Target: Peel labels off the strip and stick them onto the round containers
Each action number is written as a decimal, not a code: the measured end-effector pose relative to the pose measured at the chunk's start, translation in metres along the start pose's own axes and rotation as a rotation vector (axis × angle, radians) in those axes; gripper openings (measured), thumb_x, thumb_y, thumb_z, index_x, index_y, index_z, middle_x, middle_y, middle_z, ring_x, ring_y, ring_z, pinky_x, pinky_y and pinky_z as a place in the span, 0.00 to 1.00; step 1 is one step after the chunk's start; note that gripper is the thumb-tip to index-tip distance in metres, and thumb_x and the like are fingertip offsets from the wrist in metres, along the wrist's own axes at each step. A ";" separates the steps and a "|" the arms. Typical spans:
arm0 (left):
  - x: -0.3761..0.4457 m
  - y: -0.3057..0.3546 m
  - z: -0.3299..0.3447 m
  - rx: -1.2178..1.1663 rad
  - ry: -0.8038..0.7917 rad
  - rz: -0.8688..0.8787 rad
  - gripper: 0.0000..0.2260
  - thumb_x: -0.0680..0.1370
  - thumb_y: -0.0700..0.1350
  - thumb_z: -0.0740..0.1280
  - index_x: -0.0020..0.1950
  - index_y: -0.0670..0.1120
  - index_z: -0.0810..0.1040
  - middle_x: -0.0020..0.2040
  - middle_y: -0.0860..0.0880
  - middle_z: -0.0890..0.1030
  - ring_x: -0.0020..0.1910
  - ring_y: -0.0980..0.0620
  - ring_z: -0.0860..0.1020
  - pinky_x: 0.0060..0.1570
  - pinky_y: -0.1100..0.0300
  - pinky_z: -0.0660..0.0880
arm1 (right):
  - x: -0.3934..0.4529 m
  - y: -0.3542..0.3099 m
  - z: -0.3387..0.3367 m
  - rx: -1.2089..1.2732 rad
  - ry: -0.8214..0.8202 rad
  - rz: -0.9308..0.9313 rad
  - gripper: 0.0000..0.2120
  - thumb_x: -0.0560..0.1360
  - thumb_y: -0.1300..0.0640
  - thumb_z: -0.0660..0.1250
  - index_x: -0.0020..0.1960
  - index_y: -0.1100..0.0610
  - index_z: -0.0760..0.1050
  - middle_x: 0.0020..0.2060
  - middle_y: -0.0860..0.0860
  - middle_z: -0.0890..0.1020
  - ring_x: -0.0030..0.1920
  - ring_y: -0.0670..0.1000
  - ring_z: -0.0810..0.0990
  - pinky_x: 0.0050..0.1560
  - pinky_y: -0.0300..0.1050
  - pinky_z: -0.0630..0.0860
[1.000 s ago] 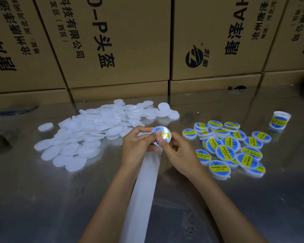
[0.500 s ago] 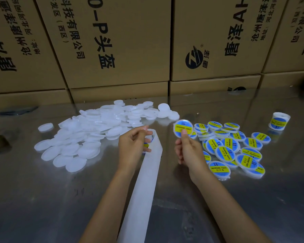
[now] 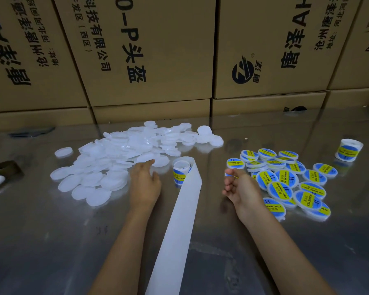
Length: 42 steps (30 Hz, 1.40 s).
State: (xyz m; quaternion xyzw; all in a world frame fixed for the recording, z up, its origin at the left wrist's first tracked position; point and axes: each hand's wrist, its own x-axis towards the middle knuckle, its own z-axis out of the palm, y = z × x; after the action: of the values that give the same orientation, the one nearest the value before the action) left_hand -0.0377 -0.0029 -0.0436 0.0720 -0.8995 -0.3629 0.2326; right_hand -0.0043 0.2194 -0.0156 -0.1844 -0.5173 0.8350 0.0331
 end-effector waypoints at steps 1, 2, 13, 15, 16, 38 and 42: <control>0.003 -0.001 0.003 0.078 -0.049 0.044 0.21 0.80 0.36 0.62 0.74 0.44 0.72 0.67 0.41 0.73 0.69 0.43 0.69 0.67 0.51 0.67 | 0.000 0.001 0.001 -0.020 -0.006 -0.005 0.10 0.81 0.61 0.57 0.45 0.59 0.75 0.23 0.50 0.72 0.23 0.46 0.67 0.25 0.38 0.69; 0.007 -0.001 0.006 0.166 -0.093 0.080 0.22 0.80 0.37 0.62 0.75 0.45 0.71 0.67 0.41 0.72 0.68 0.42 0.68 0.66 0.51 0.68 | 0.000 0.001 0.001 -0.040 -0.009 -0.009 0.10 0.81 0.61 0.57 0.46 0.59 0.75 0.23 0.50 0.72 0.23 0.46 0.67 0.25 0.39 0.69; 0.028 0.003 0.013 0.376 -0.054 0.191 0.10 0.80 0.40 0.64 0.55 0.39 0.84 0.56 0.42 0.74 0.60 0.43 0.70 0.54 0.50 0.74 | 0.003 0.010 0.006 -0.235 -0.015 -0.089 0.10 0.78 0.63 0.56 0.44 0.58 0.76 0.22 0.49 0.74 0.23 0.46 0.69 0.27 0.41 0.70; 0.026 0.004 0.014 0.317 -0.029 0.211 0.08 0.79 0.40 0.66 0.50 0.39 0.84 0.55 0.43 0.75 0.58 0.44 0.71 0.51 0.52 0.73 | 0.002 0.012 0.006 -0.257 -0.023 -0.110 0.10 0.78 0.62 0.57 0.44 0.58 0.76 0.22 0.50 0.74 0.23 0.46 0.69 0.26 0.41 0.71; 0.026 0.004 0.014 0.287 -0.005 0.216 0.08 0.78 0.42 0.67 0.47 0.39 0.83 0.54 0.43 0.75 0.57 0.44 0.72 0.50 0.53 0.73 | 0.002 0.012 0.006 -0.264 -0.027 -0.116 0.10 0.78 0.62 0.57 0.44 0.59 0.76 0.23 0.50 0.74 0.23 0.46 0.69 0.26 0.41 0.71; -0.001 0.003 -0.013 -0.573 -0.043 -0.270 0.10 0.77 0.42 0.72 0.57 0.46 0.76 0.48 0.41 0.84 0.27 0.56 0.76 0.29 0.69 0.73 | 0.005 0.030 0.013 -0.627 -0.147 -0.475 0.09 0.79 0.61 0.63 0.58 0.54 0.76 0.52 0.48 0.81 0.52 0.47 0.79 0.49 0.33 0.72; -0.022 0.020 -0.021 -0.870 -0.114 -0.335 0.10 0.76 0.42 0.74 0.56 0.48 0.81 0.50 0.46 0.86 0.41 0.50 0.85 0.36 0.60 0.80 | 0.015 0.038 0.015 -0.810 -0.351 -0.410 0.26 0.81 0.58 0.58 0.78 0.47 0.60 0.74 0.44 0.66 0.72 0.45 0.65 0.74 0.46 0.62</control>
State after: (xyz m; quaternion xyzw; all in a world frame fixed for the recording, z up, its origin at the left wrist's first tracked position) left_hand -0.0076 0.0056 -0.0249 0.0919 -0.6513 -0.7420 0.1297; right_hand -0.0184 0.1931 -0.0475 0.0670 -0.8242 0.5612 0.0347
